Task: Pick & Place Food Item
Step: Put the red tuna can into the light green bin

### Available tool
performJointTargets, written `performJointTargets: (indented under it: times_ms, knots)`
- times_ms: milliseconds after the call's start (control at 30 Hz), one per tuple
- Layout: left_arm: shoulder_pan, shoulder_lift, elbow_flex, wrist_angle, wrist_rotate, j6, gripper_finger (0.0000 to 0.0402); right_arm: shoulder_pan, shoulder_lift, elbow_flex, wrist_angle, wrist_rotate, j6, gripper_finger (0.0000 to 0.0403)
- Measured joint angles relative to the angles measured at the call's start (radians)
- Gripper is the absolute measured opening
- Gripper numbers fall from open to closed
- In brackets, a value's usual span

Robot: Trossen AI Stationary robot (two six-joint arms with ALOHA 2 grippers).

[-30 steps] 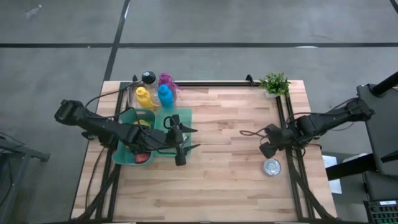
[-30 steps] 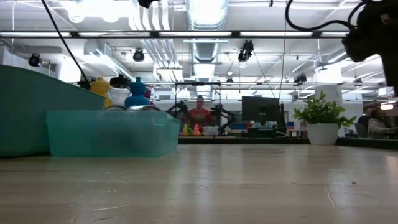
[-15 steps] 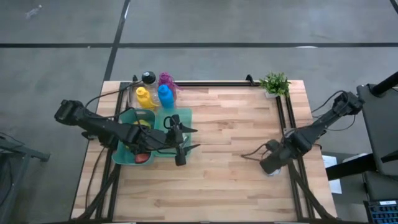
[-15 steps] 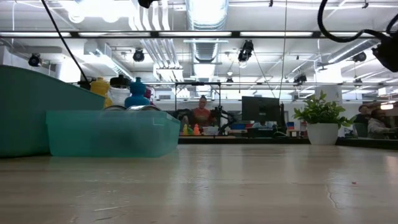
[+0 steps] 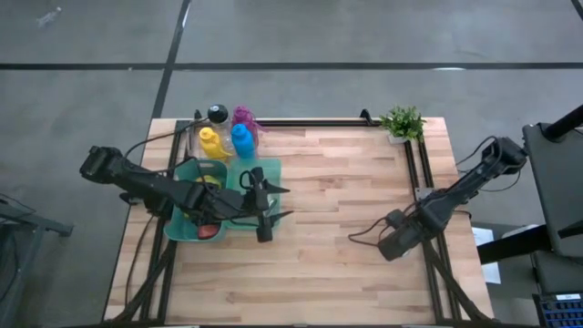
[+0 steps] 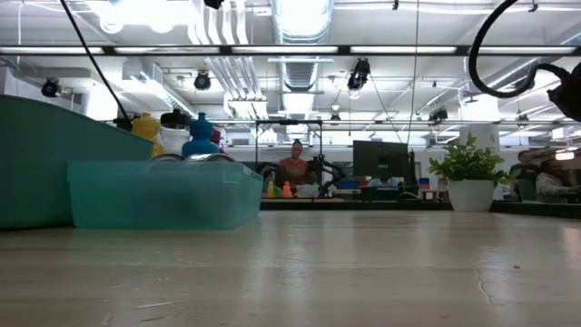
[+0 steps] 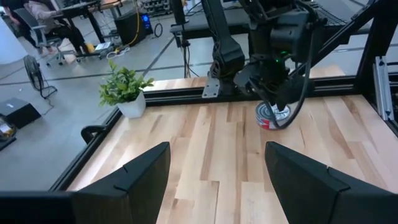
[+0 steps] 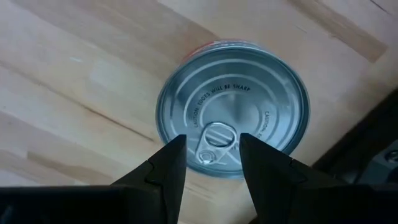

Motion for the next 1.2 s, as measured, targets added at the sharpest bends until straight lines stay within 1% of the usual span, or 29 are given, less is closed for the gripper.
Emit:
performJointTargets:
  times_ms: [400, 600, 833, 1000, 1200]
  knots:
    - [0.008, 0.0, 0.0, 0.004, 0.0, 0.019, 0.0265, -0.001, 0.118, 0.005, 0.019, 0.026, -0.002, 0.0147]
    - [0.008, 0.0, 0.0, 0.004, 0.0, 0.018, 0.0265, -0.003, 0.158, 0.007, 0.031, 0.035, -0.019, 0.0147]
    - [0.008, 0.0, 0.0, 0.004, 0.0, 0.018, 0.0265, -0.016, 0.152, 0.006, 0.047, 0.137, -0.032, 0.0147]
    - [0.008, 0.0, 0.0, 0.004, 0.0, 0.018, 0.0265, -0.023, 0.152, 0.002, 0.058, 0.246, -0.054, 0.0147]
    - [0.008, 0.0, 0.0, 0.004, 0.0, 0.018, 0.0265, -0.053, 0.155, -0.001, 0.083, 0.351, -0.112, 0.0147]
